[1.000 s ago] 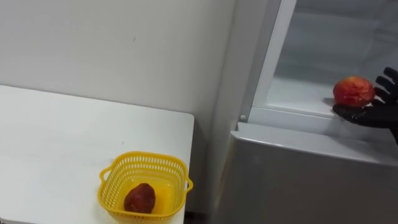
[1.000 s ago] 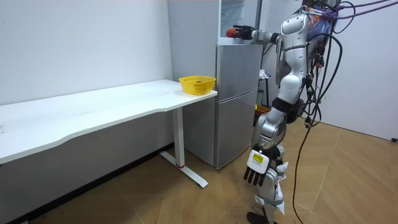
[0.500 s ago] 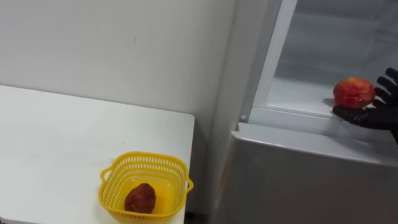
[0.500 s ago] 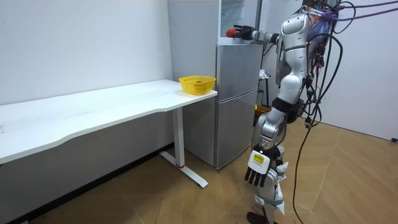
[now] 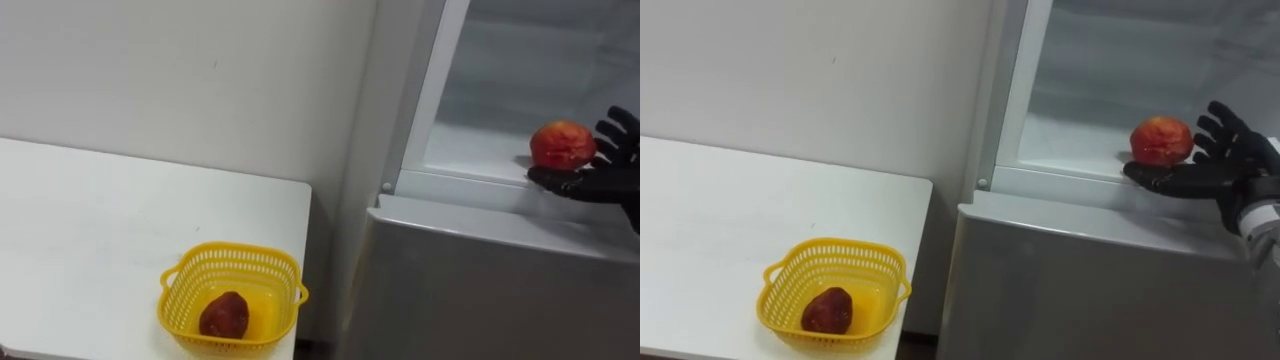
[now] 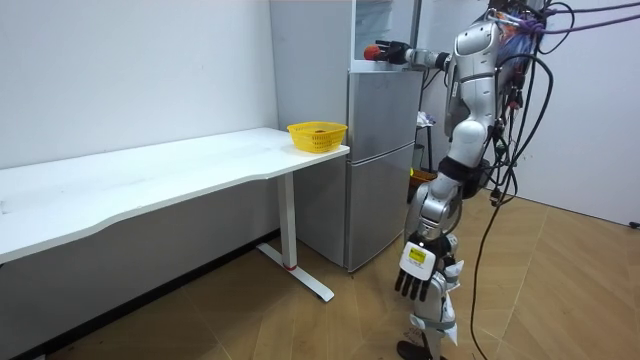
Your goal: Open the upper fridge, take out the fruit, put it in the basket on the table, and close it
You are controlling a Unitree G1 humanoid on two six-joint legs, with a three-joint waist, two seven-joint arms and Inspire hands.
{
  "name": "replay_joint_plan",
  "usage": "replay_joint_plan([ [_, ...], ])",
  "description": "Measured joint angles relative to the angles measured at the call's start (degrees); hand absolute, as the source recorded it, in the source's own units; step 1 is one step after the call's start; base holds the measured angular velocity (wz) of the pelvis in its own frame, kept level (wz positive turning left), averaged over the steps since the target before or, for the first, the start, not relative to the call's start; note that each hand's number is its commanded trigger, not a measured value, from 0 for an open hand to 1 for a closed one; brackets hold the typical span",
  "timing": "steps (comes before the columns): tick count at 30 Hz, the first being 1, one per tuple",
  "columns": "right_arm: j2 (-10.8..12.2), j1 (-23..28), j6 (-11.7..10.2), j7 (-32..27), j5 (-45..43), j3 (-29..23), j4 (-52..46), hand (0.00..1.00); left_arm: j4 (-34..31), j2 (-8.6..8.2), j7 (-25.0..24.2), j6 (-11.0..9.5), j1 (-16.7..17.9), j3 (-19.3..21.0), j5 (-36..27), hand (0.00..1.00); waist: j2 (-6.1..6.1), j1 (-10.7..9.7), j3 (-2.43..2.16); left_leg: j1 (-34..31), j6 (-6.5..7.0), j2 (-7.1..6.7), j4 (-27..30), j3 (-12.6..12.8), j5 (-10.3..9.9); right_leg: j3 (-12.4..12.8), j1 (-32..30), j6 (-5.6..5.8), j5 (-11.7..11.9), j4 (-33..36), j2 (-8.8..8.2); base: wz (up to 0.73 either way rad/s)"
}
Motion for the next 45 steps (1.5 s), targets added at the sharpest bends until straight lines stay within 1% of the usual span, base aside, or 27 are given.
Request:
replay_joint_plan([
  [2, 0.0, -0.7, 0.0, -0.5, 0.0, 0.5, 1.0, 0.0, 0.0, -0.01, -0.2, 0.2, 0.0, -0.6, 0.0, 0.0, -0.04, 0.0, -0.01, 0.0, -0.01, 0.01, 0.1, 0.0, 0.0, 0.0, 0.0, 0.0, 0.0, 0.0, 0.0, 0.0],
  [6, 0.0, -1.3, 0.3, -1.3, 0.2, 1.4, 1.6, 0.0, 0.0, 0.01, -0.4, 0.2, -0.1, -0.7, 0.0, 0.0, -0.3, 0.0, 0.02, -0.2, -0.01, 0.03, 0.3, -0.1, 0.0, 0.0, 0.0, 0.0, 0.0, 0.0, 0.01, 0.0],
  [11, 0.0, -1.9, 0.3, -2.8, 0.7, 2.2, 3.2, 0.0, 0.0, 0.08, -0.4, 0.4, -0.2, -0.7, -0.1, 0.0, -1.11, 0.0, 0.1, -0.7, -0.03, 0.04, 0.8, -0.5, 0.0, 0.0, -0.2, -0.02, 0.0, -0.1, 0.04, 0.03],
  [13, 0.0, -2.5, 0.4, -3.6, 0.7, 2.3, 4.2, 0.0, 0.1, 0.12, -0.2, 0.4, -0.3, -0.7, -0.1, 0.0, -1.78, 0.1, 0.27, -1.2, -0.04, 0.05, 1.0, -0.6, 0.0, 0.0, -0.5, -0.03, 0.0, -0.1, 0.06, 0.02],
  [16, 0.0, -2.6, 0.1, -4.5, 0.8, 2.9, 4.3, 0.0, 0.9, 0.17, 0.2, 0.6, -0.8, -1.6, -0.1, 0.0, -2.09, 0.2, 0.18, -2.1, -0.06, 0.08, 1.5, -0.6, 0.0, 0.0, -1.2, -0.22, 0.2, -0.1, 0.07, 0.0],
  [18, 0.0, -2.6, -0.3, -5.1, 1.0, 3.7, 4.3, 0.0, 1.7, 0.34, 0.2, 0.6, -1.3, -2.2, -0.1, 0.0, -2.08, 0.2, 0.18, -2.3, -0.07, 0.14, 1.7, -0.7, 0.0, 0.0, -1.3, -0.26, 0.2, -0.1, 0.1, 0.0],
  [22, 0.0, -2.6, -1.6, -6.0, 0.7, 4.4, 4.3, 0.0, 1.8, 0.83, 0.4, 0.5, -1.3, -2.3, -0.1, 0.0, -1.91, 0.2, 0.25, -2.7, -0.15, 0.2, 2.0, -1.0, 0.0, -0.2, -1.4, -0.26, 0.2, -0.1, 0.14, 0.02],
  [26, 0.0, -2.7, -2.1, -6.5, -0.8, 4.3, 4.3, 0.0, 1.7, 1.05, 0.9, -0.2, -1.2, -2.4, -0.1, 0.0, -1.62, 0.3, 0.31, -3.9, -0.2, 0.23, 3.0, -1.4, -0.1, -0.5, -2.1, -0.27, 0.2, 0.2, 0.03, 0.03],
  [31, 0.0, -3.6, -2.5, -7.4, -1.4, 4.6, 4.3, 0.0, 1.7, 1.06, 0.9, -0.3, -1.0, -2.9, -0.1, 0.0, -0.9, 0.5, 0.71, -4.2, -0.21, 0.26, 3.5, -1.4, -0.1, -0.5, -2.3, -0.2, 0.1, 0.5, -0.04, 0.0],
  [34, 0.0, -3.7, -2.6, -8.0, -1.4, 4.5, 3.8, 0.0, 1.6, 1.09, 0.9, -0.7, -0.8, -2.7, -0.1, 0.0, -0.94, 0.7, 0.6, -5.0, -0.27, 0.25, 3.7, -1.4, -0.1, -0.6, -3.2, -0.36, 0.0, 1.0, -0.19, 0.0],
  [39, 0.0, -3.7, -2.6, -9.9, -1.4, 4.8, 3.8, 0.0, 1.0, 1.09, 1.2, -0.7, -0.3, -2.8, -0.1, 0.0, -0.97, 1.5, 0.49, -5.1, -0.46, 0.31, 3.7, -1.5, 0.1, -0.8, -3.3, -0.49, 0.0, 1.2, -0.19, 0.0],
  [40, 0.0, -3.7, -2.6, -10.5, -1.3, 5.0, 3.8, 0.0, 0.9, 1.09, 1.3, -0.7, -0.3, -2.9, -0.1, 0.0, -1.04, 1.7, 0.44, -5.1, -0.49, 0.32, 3.7, -1.5, 0.1, -0.8, -3.3, -0.53, 0.0, 1.3, -0.2, 0.0],
  [41, 0.0, -3.8, -2.6, -11.3, -1.3, 5.5, 3.8, 0.0, 0.9, 1.09, 1.4, -0.7, -0.2, -3.0, -0.1, 0.0, -1.35, 1.9, 0.22, -5.1, -0.52, 0.27, 3.6, -1.5, 0.2, -0.8, -3.6, -0.78, -0.2, 1.9, -0.37, 0.0],
  [42, 0.0, -3.8, -2.7, -11.6, -1.3, 5.7, 3.8, 0.0, 0.9, 1.11, 1.4, -0.7, -0.2, -3.0, -0.1, 0.0, -1.34, 1.9, 0.23, -5.1, -0.55, 0.25, 3.6, -1.5, 0.2, -0.8, -3.7, -0.93, -0.3, 2.2, -0.46, 0.03],
  [45, 0.0, -4.9, -2.2, -13.0, -1.3, 6.3, 3.8, 0.0, 0.9, 1.12, 1.3, -0.7, 0.0, -3.0, -0.1, 0.0, -1.57, 2.1, -0.01, -5.8, -0.75, 0.25, 3.7, -1.9, 0.4, -1.0, -4.6, -1.29, -0.6, 2.8, -0.58, 0.06],
])
